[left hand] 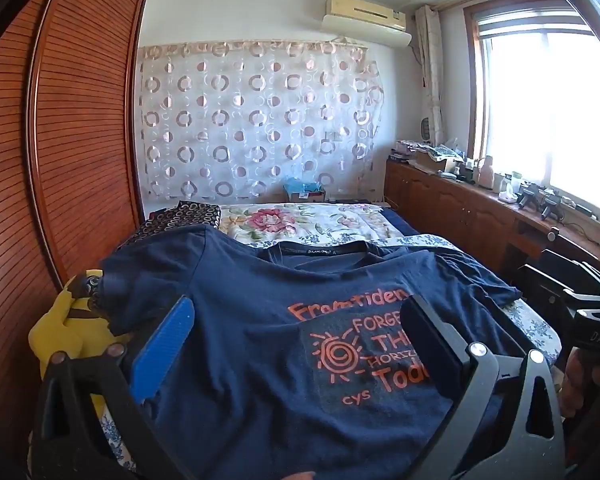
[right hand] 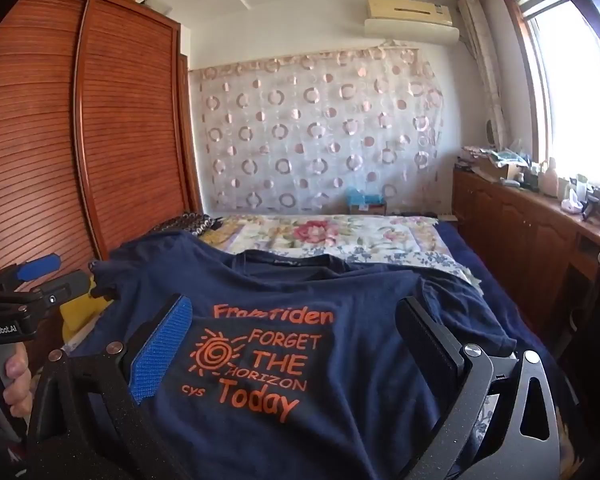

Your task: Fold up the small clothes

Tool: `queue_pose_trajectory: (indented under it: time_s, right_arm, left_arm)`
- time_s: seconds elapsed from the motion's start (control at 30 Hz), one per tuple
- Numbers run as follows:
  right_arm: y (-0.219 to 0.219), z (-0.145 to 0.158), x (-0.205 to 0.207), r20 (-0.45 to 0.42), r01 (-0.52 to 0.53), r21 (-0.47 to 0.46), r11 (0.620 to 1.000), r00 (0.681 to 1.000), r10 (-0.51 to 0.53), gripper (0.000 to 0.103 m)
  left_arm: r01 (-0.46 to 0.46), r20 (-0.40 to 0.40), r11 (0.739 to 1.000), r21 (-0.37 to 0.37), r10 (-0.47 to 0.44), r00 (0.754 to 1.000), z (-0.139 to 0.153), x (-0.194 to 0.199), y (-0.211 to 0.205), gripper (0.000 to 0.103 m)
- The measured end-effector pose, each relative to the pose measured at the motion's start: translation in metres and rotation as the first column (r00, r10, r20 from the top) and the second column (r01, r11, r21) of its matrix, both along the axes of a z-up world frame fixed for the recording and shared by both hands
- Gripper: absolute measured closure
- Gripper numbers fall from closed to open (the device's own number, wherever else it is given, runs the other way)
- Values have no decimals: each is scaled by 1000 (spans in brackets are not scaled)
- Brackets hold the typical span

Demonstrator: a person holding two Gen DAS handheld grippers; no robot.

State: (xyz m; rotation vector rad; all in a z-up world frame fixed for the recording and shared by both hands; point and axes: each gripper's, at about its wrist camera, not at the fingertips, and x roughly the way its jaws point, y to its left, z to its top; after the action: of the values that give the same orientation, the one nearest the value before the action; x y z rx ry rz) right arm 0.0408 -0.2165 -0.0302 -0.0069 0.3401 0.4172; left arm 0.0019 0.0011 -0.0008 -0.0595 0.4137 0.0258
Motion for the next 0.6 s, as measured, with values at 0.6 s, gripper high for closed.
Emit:
queue_pose_trajectory:
  time_s: [0.6]
  right_arm:
    - [1,0,-2,6,-2,6,1000,1000,2,0]
  left_arm:
    - [-2,24,1000,2,2,1000,5,-4,-2,0]
